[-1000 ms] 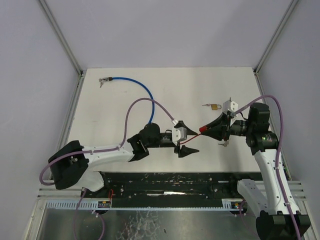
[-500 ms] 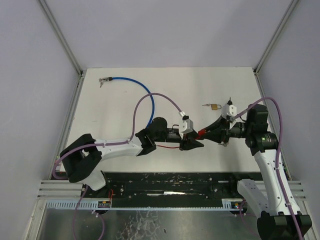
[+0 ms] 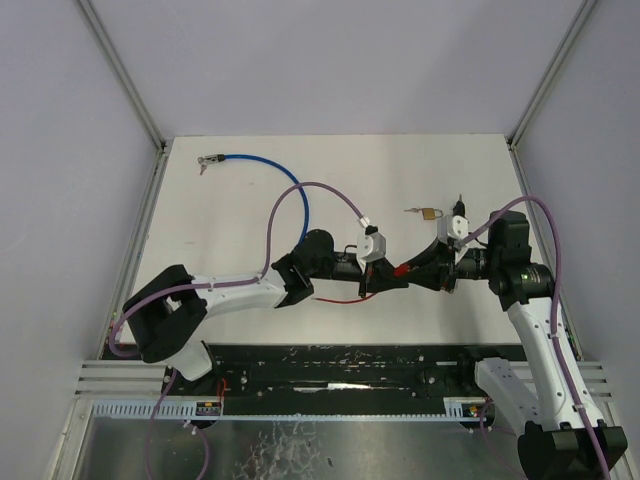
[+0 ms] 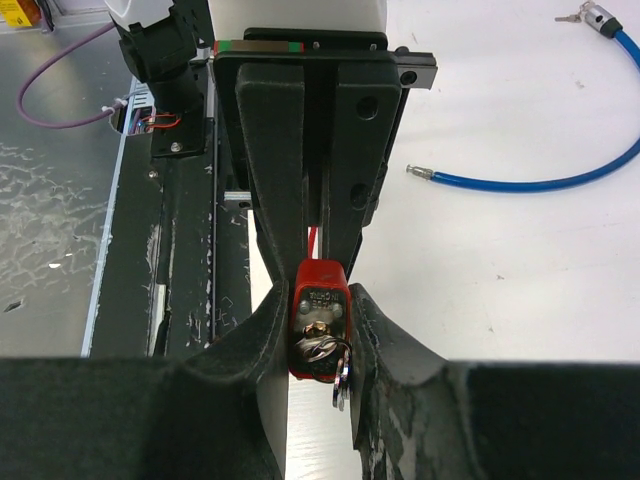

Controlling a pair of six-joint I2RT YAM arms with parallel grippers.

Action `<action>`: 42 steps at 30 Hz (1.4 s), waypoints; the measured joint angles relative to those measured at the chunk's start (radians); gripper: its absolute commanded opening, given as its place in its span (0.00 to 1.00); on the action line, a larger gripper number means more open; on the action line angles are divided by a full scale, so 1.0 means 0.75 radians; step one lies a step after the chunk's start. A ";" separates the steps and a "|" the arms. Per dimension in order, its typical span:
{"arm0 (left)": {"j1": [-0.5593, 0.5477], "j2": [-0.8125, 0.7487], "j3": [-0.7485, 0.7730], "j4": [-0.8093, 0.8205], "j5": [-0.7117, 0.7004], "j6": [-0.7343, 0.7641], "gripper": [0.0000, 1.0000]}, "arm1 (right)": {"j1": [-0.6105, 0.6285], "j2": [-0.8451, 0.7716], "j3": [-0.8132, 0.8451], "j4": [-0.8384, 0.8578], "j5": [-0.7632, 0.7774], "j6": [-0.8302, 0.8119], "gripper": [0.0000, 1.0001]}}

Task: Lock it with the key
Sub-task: Pick up the lock from the center of the board.

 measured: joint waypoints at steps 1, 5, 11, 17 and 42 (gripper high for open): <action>0.002 0.000 -0.001 0.000 -0.001 0.004 0.00 | 0.000 -0.001 0.000 -0.001 0.000 -0.003 0.01; 0.010 0.000 -0.004 0.001 0.000 0.012 0.17 | 0.001 -0.001 0.000 -0.008 0.000 -0.012 0.00; 0.018 0.000 -0.004 -0.001 0.000 0.011 0.23 | 0.003 -0.005 0.000 -0.011 -0.001 -0.016 0.00; 0.034 0.000 -0.004 0.002 0.028 -0.001 0.14 | 0.003 -0.016 0.000 -0.010 0.003 -0.021 0.00; 0.061 -0.071 -0.224 -0.035 -0.093 0.289 0.01 | 0.004 -0.081 0.040 -0.009 0.110 0.003 0.99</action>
